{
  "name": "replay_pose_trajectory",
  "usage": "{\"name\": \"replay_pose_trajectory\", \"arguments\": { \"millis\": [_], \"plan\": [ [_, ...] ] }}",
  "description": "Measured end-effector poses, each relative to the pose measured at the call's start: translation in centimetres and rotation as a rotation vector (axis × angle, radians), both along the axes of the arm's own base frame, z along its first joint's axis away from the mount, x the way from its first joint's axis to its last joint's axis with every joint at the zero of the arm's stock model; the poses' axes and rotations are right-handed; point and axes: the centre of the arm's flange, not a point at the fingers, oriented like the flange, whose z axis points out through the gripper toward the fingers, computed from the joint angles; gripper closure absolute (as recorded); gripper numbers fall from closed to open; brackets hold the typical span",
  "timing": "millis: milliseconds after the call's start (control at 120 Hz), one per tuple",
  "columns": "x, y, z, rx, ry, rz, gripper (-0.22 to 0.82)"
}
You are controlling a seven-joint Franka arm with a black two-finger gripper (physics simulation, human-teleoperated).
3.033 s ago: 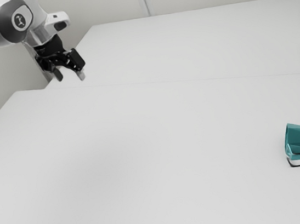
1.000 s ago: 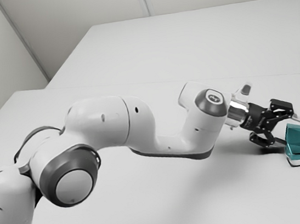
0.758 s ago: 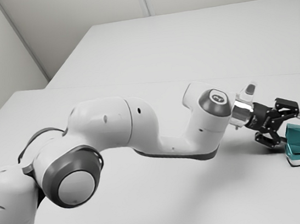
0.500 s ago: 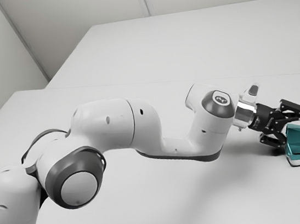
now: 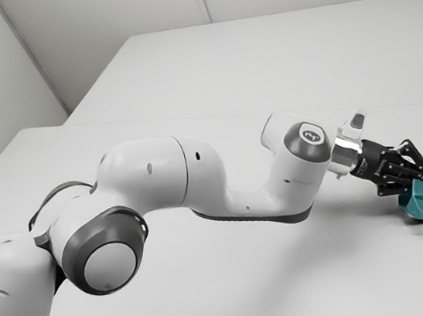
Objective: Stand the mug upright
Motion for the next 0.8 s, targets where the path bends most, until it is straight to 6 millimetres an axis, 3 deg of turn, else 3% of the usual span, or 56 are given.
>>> {"name": "replay_pose_trajectory", "arguments": {
  "millis": [133,267,358,500,600,800],
  "plan": [
    [0.3,0.0,1.5,0.014,-0.034,-0.01,0.76],
    [1.5,1.8,7.2,0.126,-0.19,-0.051,0.77],
    [1.5,4.6,10.4,0.251,-0.278,-0.081,0.77],
    [1.3,9.8,12.6,0.501,-0.384,-0.141,0.78],
    [1.1,12.3,15.4,0.651,-0.446,-0.196,0.78],
    [0.5,20.5,19.8,0.872,-0.417,-0.2,0.78]
  ]
}}
